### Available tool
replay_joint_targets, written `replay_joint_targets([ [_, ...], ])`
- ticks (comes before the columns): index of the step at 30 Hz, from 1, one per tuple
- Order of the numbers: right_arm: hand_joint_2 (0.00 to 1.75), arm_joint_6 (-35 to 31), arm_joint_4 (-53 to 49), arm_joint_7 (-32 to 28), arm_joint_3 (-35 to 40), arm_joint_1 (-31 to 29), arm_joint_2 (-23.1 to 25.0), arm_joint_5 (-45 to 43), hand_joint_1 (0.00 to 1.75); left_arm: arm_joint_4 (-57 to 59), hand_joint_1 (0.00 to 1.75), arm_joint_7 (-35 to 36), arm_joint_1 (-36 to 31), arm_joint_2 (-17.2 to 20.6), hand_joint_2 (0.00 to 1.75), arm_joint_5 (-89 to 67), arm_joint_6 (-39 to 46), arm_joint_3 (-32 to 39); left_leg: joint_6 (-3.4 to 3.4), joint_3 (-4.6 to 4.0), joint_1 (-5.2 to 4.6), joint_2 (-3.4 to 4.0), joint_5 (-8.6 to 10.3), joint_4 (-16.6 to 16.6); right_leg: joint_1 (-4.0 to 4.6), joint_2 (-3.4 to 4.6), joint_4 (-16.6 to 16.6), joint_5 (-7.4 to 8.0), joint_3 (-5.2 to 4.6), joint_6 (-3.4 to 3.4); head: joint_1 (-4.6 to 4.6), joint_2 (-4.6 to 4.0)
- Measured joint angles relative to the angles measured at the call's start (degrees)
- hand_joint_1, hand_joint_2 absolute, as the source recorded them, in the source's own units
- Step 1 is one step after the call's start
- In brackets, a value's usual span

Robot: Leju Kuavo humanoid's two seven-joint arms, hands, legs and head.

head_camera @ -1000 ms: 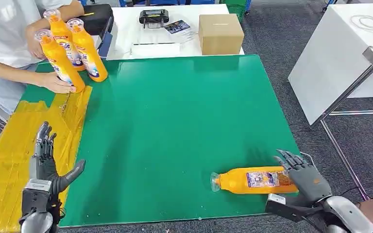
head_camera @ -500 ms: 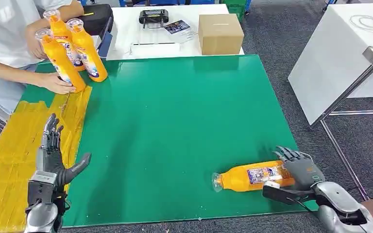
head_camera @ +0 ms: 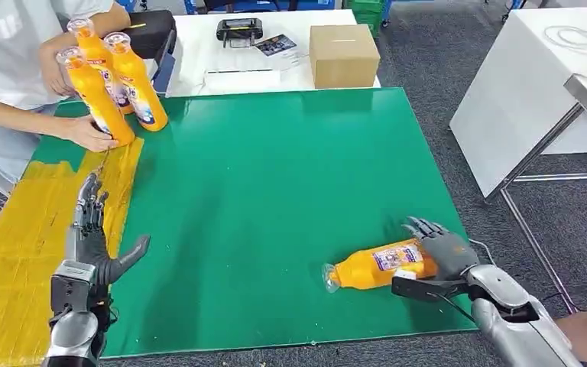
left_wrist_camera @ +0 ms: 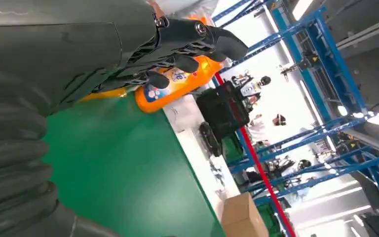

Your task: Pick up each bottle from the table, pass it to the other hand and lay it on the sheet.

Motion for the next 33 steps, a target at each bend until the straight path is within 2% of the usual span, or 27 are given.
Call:
replay_joint_targets([
  [1,1.75,-0.09,0.66,-0.07,0.57,-0.60,0.26,0.00,0.47,0.13,0.00,0.00,-0.10,0.02,1.75,0.04,0.02,-0.22,0.00,0.03,0.00,0.00,0.00,0.00,0.00,0.00,0.00,0.00,0.04,0.00,0.02,0.00],
  [2,1.75,-0.22,1.27,-0.09,1.09,-1.12,0.50,0.00,0.73,0.28,0.00,0.00,-0.17,0.02,1.75,0.04,0.02,-0.35,0.00,0.06,0.00,-0.01,0.00,0.00,0.00,0.00,0.00,0.00,0.08,0.00,0.02,0.00],
  [3,1.75,-0.33,1.79,-0.11,1.59,-1.57,0.70,0.00,1.22,0.44,0.00,0.00,-0.22,0.04,1.75,0.07,0.02,-0.41,0.00,0.09,0.00,0.00,0.00,0.00,0.00,0.00,0.00,0.00,0.12,0.00,0.00,0.00],
  [5,1.75,-0.37,2.58,-0.26,2.49,-2.16,0.92,0.13,1.69,0.70,0.00,0.00,-0.31,0.04,1.75,0.13,0.02,-0.48,0.00,0.13,0.00,-0.01,0.00,0.00,0.00,0.00,0.00,0.00,0.15,0.00,0.02,0.00],
  [6,1.75,-0.35,2.90,-0.30,2.99,-2.47,1.00,0.20,1.75,0.85,0.00,0.00,-0.33,0.04,1.75,0.13,0.02,-0.52,0.00,0.13,0.00,-0.01,0.00,0.00,0.00,0.00,0.00,0.00,0.15,0.00,0.00,0.00],
  [11,1.75,1.16,4.06,-1.18,5.81,-4.08,-0.20,-1.40,1.75,1.55,0.00,0.00,-0.70,0.07,1.75,0.87,0.22,-0.90,0.00,0.18,-0.01,-0.02,0.00,0.01,-0.02,-0.01,-0.01,0.00,0.19,0.00,-0.02,0.00],
  [17,1.75,4.20,3.89,-1.86,8.59,-5.13,-4.35,-5.73,1.75,2.25,0.00,0.00,-1.32,0.33,1.75,1.77,0.83,-2.14,0.01,0.15,-0.05,-0.33,0.00,0.03,-0.06,-0.12,-0.02,-0.02,0.28,0.04,-0.02,0.00],
  [22,1.75,3.29,3.19,-0.90,9.50,-4.97,-5.93,-6.71,1.75,2.38,0.00,0.00,-1.33,0.48,1.75,2.27,0.40,-2.45,0.04,0.12,-0.05,-0.33,-0.02,0.03,-0.04,-0.16,-0.02,-0.04,0.27,0.05,0.00,0.00],
  [26,1.75,-4.32,2.99,2.33,8.00,-2.85,-2.83,-5.68,1.75,2.40,0.00,0.00,-0.83,0.35,1.75,1.99,-2.66,-2.56,0.04,0.04,-0.02,-0.28,-0.05,0.01,0.00,-0.14,-0.01,-0.04,0.23,0.04,0.00,0.00],
  [33,1.75,-5.46,2.84,3.48,6.40,-1.88,0.31,-5.12,1.75,2.40,0.00,0.00,-0.56,-0.02,1.75,1.81,-3.28,-2.56,0.02,0.08,-0.02,-0.10,-0.07,0.00,-0.01,-0.04,-0.01,-0.04,0.17,0.03,0.00,0.00],
])
